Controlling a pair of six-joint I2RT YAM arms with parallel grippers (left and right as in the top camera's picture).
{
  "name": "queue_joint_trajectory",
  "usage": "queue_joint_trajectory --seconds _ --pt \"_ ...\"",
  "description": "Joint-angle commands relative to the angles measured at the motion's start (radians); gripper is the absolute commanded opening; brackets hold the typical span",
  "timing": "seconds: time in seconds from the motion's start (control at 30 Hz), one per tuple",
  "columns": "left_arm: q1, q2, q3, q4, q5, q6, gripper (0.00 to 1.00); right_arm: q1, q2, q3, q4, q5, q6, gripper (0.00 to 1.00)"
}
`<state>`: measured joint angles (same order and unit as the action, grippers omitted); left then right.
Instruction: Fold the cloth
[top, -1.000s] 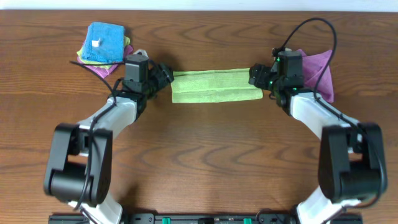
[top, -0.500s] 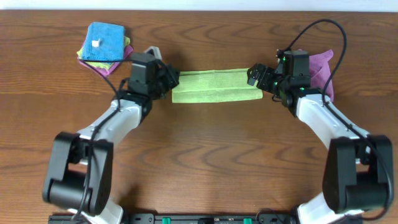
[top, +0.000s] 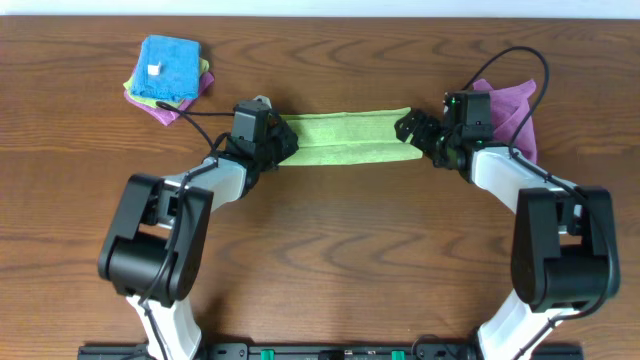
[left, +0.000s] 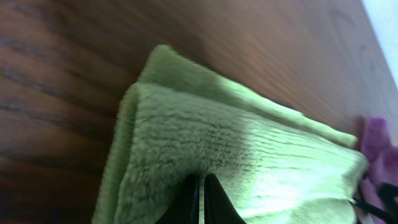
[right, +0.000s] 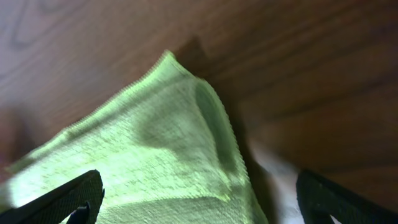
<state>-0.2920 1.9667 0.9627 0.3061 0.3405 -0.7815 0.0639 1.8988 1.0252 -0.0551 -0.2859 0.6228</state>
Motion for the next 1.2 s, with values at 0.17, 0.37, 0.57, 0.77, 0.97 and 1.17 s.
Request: queue_joint_trajectory --seconds 0.17,0.37,0.57,0.77,0.97,1.17 --pt "-0.005 0.06 0.016 0.013 -0.034 -0.035 0.06 0.002 0.074 0.009 0.037 -0.062 0.051 0.94" --pt "-0.005 0.06 0.016 0.013 -0.033 -0.039 0.06 0.043 0.121 0.009 0.069 -0.085 0.061 0.83" --pt "-0.002 0.06 0.016 0.013 -0.029 -0.039 0.06 0.069 0.137 0.009 0.132 -0.085 0.033 0.38" --pt "0.008 0.06 0.026 0.013 -0.005 -0.039 0.06 0.067 0.105 0.009 0.201 -0.094 0.012 0.01" --pt "0.027 0.06 0.061 0.004 0.0 -0.034 0.06 0.077 0.034 0.009 0.198 -0.127 0.008 0.01" --pt "0.027 0.06 0.062 -0.006 0.0 -0.034 0.06 0.148 -0.011 0.009 0.206 -0.15 0.009 0.01"
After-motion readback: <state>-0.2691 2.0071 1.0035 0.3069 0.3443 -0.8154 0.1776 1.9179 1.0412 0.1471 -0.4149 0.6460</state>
